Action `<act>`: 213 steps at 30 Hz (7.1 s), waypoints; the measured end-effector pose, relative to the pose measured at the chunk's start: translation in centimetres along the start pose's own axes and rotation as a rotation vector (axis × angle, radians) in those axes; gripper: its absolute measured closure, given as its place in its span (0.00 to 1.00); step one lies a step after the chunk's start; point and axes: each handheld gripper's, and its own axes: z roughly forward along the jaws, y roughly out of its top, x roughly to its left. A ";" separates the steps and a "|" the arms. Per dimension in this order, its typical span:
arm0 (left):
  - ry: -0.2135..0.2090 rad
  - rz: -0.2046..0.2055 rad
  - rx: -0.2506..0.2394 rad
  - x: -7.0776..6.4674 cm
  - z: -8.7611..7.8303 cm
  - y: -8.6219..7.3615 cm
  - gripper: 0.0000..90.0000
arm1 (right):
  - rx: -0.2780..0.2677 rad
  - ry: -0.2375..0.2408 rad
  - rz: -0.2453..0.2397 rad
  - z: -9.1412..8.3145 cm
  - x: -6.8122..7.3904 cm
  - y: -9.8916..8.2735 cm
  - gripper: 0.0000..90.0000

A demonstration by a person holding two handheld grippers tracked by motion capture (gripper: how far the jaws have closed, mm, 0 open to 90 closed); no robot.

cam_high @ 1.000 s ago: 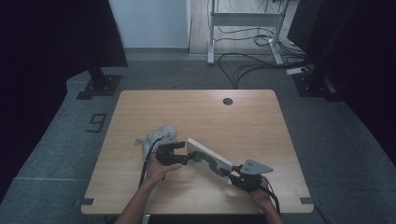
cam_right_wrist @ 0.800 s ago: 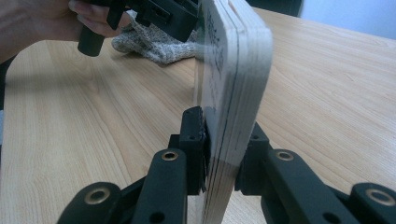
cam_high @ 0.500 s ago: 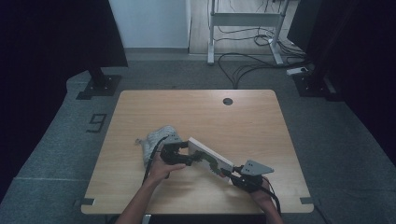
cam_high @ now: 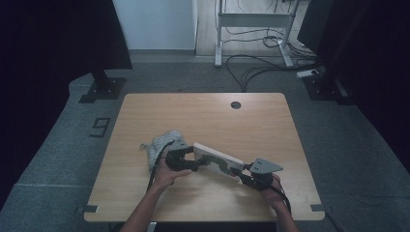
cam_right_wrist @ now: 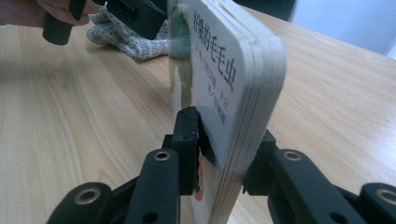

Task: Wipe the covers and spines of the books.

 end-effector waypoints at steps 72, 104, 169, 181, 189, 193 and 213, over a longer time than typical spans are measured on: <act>0.014 -0.107 0.168 -1.6 -1.4 -2.5 0.25 | 0.137 -0.081 0.065 2.3 0.0 -0.6 0.47; 0.000 -0.121 0.243 -1.7 -0.3 -3.6 0.23 | 0.196 -0.111 0.280 1.3 0.7 -1.4 0.28; 0.024 -0.059 0.342 -2.7 0.6 -4.5 0.26 | 0.356 -0.060 0.201 1.3 1.0 -2.0 0.31; 0.108 -0.048 0.248 -2.1 -2.2 -3.6 0.27 | 0.353 -0.059 0.192 1.1 1.0 -2.1 0.32; 0.248 -0.059 0.159 -0.4 -4.4 -2.5 0.27 | 0.350 -0.061 0.195 1.1 1.0 -2.1 0.32; 0.355 -0.067 0.148 1.0 -4.9 -2.3 0.26 | 0.347 -0.061 0.198 1.0 1.0 -2.1 0.32; 0.561 -0.150 0.210 6.4 -3.2 -1.7 0.25 | 0.339 -0.065 0.207 1.0 0.9 -2.2 0.32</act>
